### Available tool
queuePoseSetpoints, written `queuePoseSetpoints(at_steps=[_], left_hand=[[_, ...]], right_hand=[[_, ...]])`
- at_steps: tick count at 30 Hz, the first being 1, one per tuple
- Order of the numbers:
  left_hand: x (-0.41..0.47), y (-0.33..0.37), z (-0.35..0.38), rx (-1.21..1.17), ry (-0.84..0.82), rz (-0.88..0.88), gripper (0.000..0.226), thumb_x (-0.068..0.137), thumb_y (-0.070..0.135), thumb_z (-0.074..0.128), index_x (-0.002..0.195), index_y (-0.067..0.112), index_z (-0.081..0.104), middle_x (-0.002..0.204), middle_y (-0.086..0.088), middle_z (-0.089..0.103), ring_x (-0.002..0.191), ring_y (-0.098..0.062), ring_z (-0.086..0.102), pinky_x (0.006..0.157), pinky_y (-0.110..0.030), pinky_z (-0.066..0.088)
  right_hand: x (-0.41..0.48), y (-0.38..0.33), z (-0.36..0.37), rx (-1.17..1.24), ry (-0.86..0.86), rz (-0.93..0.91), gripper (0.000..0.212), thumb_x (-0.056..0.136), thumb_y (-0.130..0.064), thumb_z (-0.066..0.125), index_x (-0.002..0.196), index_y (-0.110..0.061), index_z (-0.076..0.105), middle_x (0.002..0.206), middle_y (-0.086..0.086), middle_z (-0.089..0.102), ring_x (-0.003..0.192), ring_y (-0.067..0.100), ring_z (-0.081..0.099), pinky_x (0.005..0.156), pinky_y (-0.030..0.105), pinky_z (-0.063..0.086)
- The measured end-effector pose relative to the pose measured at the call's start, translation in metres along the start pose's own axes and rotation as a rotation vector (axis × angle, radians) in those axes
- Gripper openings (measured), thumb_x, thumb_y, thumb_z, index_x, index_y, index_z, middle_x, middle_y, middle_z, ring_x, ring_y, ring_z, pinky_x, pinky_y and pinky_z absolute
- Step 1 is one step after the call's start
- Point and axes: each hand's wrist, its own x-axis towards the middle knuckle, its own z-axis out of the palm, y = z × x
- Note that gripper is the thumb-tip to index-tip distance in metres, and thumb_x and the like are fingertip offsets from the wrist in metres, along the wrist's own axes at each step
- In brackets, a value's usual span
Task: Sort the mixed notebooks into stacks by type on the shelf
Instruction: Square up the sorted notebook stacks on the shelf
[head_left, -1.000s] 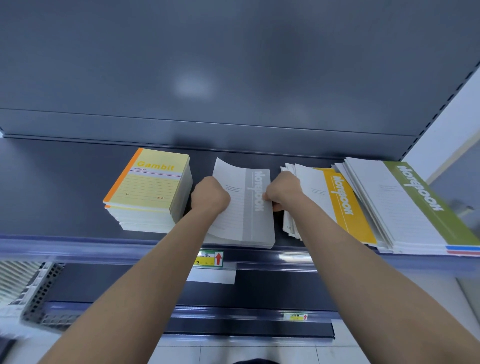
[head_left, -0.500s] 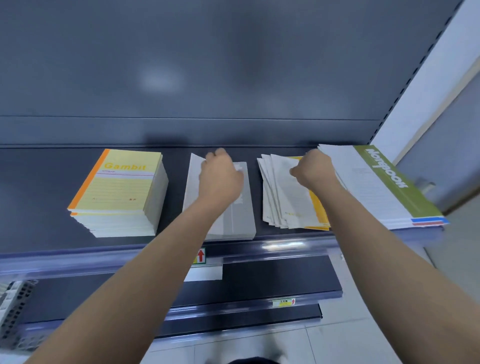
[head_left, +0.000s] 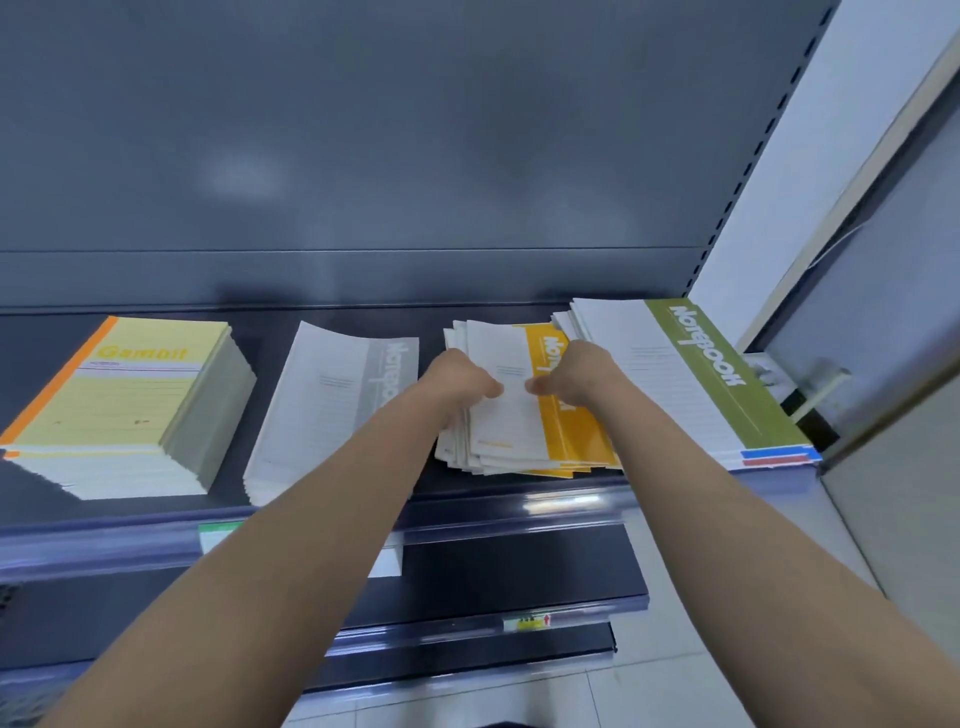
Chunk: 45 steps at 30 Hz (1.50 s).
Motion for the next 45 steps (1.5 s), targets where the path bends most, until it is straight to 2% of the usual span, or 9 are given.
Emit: queuePoseSetpoints(at_steps=[10, 13, 17, 21, 27, 33, 36, 39, 45], left_hand=[[0.001, 0.019, 0.004, -0.225, 0.061, -0.174, 0.043, 0.081, 0.019, 0.072, 0.117, 0.004, 0.054, 0.115, -0.011, 0.062, 0.107, -0.032, 0.059, 0.096, -0.047, 0.047], [-0.001, 0.015, 0.003, -0.338, 0.068, -0.121, 0.038, 0.079, 0.013, 0.073, 0.113, 0.005, 0.058, 0.109, -0.011, 0.066, 0.095, -0.030, 0.065, 0.087, -0.046, 0.052], [-0.013, 0.004, -0.011, -0.489, 0.104, 0.092, 0.038, 0.079, 0.007, 0.070, 0.115, 0.009, 0.058, 0.107, -0.008, 0.068, 0.091, -0.025, 0.067, 0.077, -0.038, 0.056], [-0.020, -0.005, -0.018, -0.523, 0.180, 0.320, 0.043, 0.079, 0.007, 0.071, 0.118, 0.011, 0.053, 0.110, -0.003, 0.067, 0.097, -0.023, 0.066, 0.080, -0.038, 0.055], [-0.017, -0.013, -0.010, -0.467, 0.141, 0.472, 0.055, 0.079, 0.005, 0.072, 0.127, 0.014, 0.046, 0.118, -0.001, 0.063, 0.107, -0.018, 0.061, 0.092, -0.039, 0.051], [-0.019, -0.009, -0.006, -0.504, 0.129, 0.509, 0.074, 0.066, 0.023, 0.082, 0.127, 0.023, 0.039, 0.120, 0.004, 0.058, 0.110, -0.015, 0.057, 0.092, -0.040, 0.050], [-0.020, -0.007, -0.003, -0.518, 0.153, 0.528, 0.070, 0.070, 0.021, 0.081, 0.125, 0.023, 0.038, 0.118, 0.007, 0.057, 0.109, -0.012, 0.056, 0.092, -0.039, 0.050], [-0.021, -0.007, -0.002, -0.514, 0.157, 0.547, 0.070, 0.071, 0.021, 0.081, 0.125, 0.025, 0.037, 0.119, 0.008, 0.056, 0.110, -0.011, 0.055, 0.092, -0.038, 0.050], [-0.025, 0.002, -0.003, -0.490, 0.171, 0.642, 0.077, 0.078, 0.014, 0.075, 0.136, 0.026, 0.026, 0.123, 0.012, 0.052, 0.111, -0.007, 0.053, 0.082, -0.020, 0.052]], right_hand=[[0.011, 0.011, -0.002, 0.036, -0.083, -0.081, 0.053, 0.088, -0.046, 0.058, 0.122, -0.006, 0.047, 0.119, 0.010, 0.056, 0.106, 0.025, 0.055, 0.080, 0.030, 0.043], [0.012, 0.015, -0.002, 0.293, -0.076, -0.079, 0.055, 0.090, -0.046, 0.053, 0.127, -0.006, 0.045, 0.120, 0.008, 0.054, 0.105, 0.025, 0.054, 0.078, 0.029, 0.040], [0.016, 0.015, -0.002, 0.875, -0.116, -0.084, 0.053, 0.076, -0.045, 0.072, 0.118, -0.015, 0.058, 0.113, 0.003, 0.066, 0.101, 0.021, 0.063, 0.088, 0.035, 0.049], [0.017, 0.007, -0.017, 1.211, -0.084, -0.092, 0.036, 0.073, -0.020, 0.079, 0.105, -0.013, 0.064, 0.097, 0.003, 0.072, 0.087, 0.022, 0.070, 0.083, 0.044, 0.055], [0.004, 0.010, -0.020, 1.158, 0.092, -0.236, 0.050, 0.073, -0.015, 0.076, 0.117, -0.016, 0.052, 0.107, 0.001, 0.067, 0.096, 0.020, 0.066, 0.087, 0.046, 0.053], [-0.013, 0.010, -0.028, 1.219, 0.213, -0.361, 0.041, 0.085, -0.037, 0.065, 0.117, -0.013, 0.053, 0.104, 0.000, 0.068, 0.088, 0.012, 0.069, 0.070, 0.026, 0.056], [-0.018, 0.003, -0.034, 1.199, 0.301, -0.334, 0.033, 0.089, -0.045, 0.056, 0.094, -0.012, 0.058, 0.087, -0.003, 0.069, 0.074, 0.006, 0.067, 0.062, 0.018, 0.053], [-0.021, -0.003, -0.039, 1.200, 0.321, -0.306, 0.043, 0.092, -0.048, 0.046, 0.060, -0.021, 0.045, 0.057, -0.008, 0.057, 0.052, 0.001, 0.056, 0.054, 0.009, 0.048], [-0.018, -0.012, -0.047, 1.322, 0.387, -0.258, 0.039, 0.092, -0.026, 0.050, 0.057, -0.021, 0.035, 0.043, -0.010, 0.044, 0.040, 0.003, 0.044, 0.048, 0.016, 0.041]])
